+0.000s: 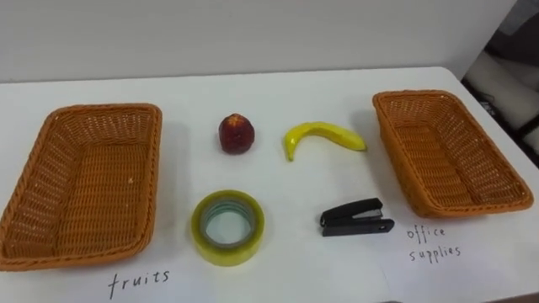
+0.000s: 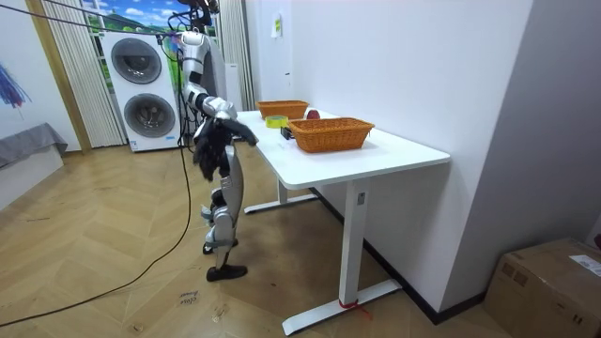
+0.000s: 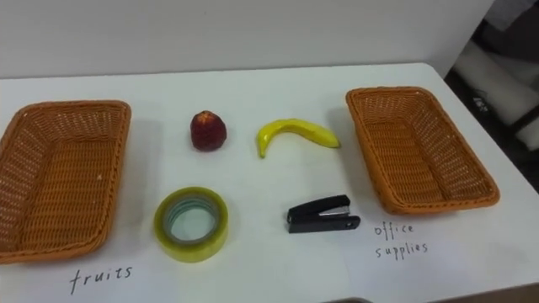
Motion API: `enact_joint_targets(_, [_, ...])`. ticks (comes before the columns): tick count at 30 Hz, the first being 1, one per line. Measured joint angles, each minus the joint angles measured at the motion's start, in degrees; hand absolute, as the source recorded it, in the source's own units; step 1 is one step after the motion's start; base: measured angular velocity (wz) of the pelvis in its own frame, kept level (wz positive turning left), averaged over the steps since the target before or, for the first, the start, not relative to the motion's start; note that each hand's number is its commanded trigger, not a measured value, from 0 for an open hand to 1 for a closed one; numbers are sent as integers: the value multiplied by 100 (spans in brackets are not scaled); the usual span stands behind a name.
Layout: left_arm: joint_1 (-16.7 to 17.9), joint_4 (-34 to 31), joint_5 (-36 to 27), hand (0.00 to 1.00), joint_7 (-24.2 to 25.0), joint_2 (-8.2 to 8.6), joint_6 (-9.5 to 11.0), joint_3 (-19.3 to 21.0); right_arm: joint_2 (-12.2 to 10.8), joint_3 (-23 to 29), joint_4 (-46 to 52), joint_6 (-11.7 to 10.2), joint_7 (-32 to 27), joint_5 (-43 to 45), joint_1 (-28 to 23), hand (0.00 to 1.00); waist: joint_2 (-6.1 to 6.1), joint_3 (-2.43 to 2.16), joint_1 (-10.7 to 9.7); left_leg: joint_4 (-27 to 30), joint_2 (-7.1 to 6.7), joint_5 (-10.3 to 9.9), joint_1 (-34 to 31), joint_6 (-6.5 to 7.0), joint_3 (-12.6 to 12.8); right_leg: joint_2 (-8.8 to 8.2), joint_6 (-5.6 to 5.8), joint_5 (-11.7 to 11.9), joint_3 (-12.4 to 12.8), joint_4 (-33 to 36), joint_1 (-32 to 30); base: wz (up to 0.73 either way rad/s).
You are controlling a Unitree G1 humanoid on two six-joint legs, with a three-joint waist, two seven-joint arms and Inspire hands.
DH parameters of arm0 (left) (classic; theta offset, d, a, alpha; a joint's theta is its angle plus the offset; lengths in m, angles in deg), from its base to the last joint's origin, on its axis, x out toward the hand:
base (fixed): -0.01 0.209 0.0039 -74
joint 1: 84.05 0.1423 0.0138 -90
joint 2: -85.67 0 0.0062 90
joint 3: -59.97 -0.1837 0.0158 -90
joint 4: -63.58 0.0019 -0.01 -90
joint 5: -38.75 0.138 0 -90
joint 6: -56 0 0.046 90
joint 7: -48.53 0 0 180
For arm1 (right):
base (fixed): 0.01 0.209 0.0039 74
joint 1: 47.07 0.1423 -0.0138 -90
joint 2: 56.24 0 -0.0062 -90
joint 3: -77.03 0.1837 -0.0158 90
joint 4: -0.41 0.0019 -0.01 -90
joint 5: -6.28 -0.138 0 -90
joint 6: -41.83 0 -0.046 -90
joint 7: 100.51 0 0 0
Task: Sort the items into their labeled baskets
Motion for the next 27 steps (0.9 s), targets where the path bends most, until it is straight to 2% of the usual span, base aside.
enact_joint_targets(1, [7,0,-1,0,0,0,2,-24,0,-7,146,1,-31,177,-7,0,-20,-13,25,-2,0,0,-2,0,0,0,0,0,0,7,8,0])
enact_joint_targets(3, [1,24,0,0,-1,-8,3,-110,5,-63,733,-18,-120,890,-68,0,4,0,45,5,1,1,-1,1,0,0,-1,1,-10,12,17,0])
enact_joint_targets(7, [-12,31,8,0,5,-29,3,-278,41,-242,1071,-62,-156,1381,-17,0,-26,5,101,14,3,1,4,1,2,-1,-2,2,-16,14,13,0])
enact_joint_targets(10, [-9,28,40,0,12,4,3,-351,38,-446,1496,-58,-150,1585,10,0,-4,3,151,2,2,1,-28,1,4,-2,0,2,-19,12,-13,0])
enact_joint_targets(13, [-14,36,86,0,6,26,4,-350,39,-605,1745,-59,-85,1933,30,0,51,-19,247,-2,9,1,-14,0,4,7,-3,4,-19,15,-11,0])
enact_joint_targets(14, [-28,86,82,0,6,39,4,-360,39,-678,1829,-48,-40,2062,70,0,39,-30,260,-2,9,1,-3,1,3,7,-4,5,-21,18,-9,0])
enact_joint_targets(16, [-37,177,82,0,7,48,7,-386,39,-793,2070,-43,34,2186,147,0,93,-36,266,-2,8,1,16,1,2,6,-4,5,-23,17,-7,0])
enact_joint_targets(22, [-15,256,87,0,97,81,12,-472,54,-1096,2702,-37,472,2981,221,0,135,-22,277,6,9,1,18,0,4,5,-5,6,-23,20,-8,0])
enact_joint_targets(25, [-28,245,96,0,102,104,16,-476,71,-1184,2873,-18,709,3282,209,0,112,-25,282,6,10,1,21,0,4,5,-5,6,-26,18,-7,0])
enact_joint_targets(27, [-22,253,96,0,102,101,15,-482,168,-1288,2937,-15,791,3380,208,0,71,-34,313,8,9,1,18,0,-9,5,-6,6,-27,20,19,0])
